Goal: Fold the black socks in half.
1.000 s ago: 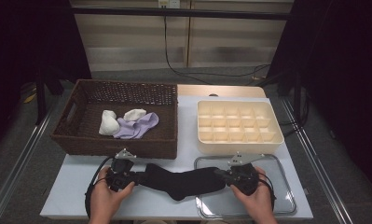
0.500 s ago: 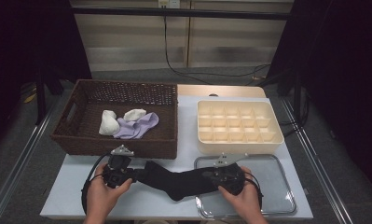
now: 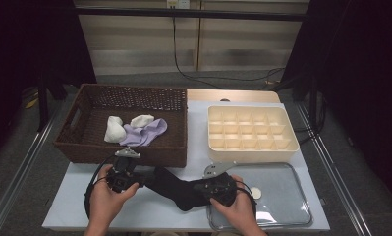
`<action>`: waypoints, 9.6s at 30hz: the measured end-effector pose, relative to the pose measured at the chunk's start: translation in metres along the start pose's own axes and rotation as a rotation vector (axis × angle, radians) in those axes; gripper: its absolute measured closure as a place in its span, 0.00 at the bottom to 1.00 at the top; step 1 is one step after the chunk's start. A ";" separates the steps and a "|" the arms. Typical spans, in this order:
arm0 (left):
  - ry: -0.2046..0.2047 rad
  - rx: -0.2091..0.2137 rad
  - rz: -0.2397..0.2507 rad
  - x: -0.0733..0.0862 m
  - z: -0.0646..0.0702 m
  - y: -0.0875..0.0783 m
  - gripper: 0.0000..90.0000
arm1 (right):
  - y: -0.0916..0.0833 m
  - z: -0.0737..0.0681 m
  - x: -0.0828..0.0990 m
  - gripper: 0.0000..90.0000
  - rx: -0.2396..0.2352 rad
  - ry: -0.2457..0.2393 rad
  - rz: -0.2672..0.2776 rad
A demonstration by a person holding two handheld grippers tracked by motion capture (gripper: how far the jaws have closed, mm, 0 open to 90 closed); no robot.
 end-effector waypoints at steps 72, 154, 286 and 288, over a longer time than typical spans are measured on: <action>0.192 0.060 -0.137 -0.050 0.081 0.048 0.93 | -0.038 0.036 0.022 0.97 0.026 0.112 0.087; 0.134 -0.047 -0.091 0.002 0.046 0.055 0.78 | -0.030 0.036 0.028 0.97 0.033 0.098 0.053; 0.054 0.174 0.025 -0.019 0.065 0.037 0.98 | -0.047 0.046 0.022 0.95 0.070 0.071 0.087; 0.065 0.178 0.020 -0.020 0.067 0.039 0.98 | -0.046 0.045 0.024 0.95 0.067 0.071 0.078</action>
Point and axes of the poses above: each handheld gripper's, and its own axes: y roughly forward along the jaws, x roughly out of its underside, z roughly to its right, the point moved 8 cm from there along y, roughly forward along the jaws, and after that the axes turned 8 degrees about -z, right-handed, at the moved point
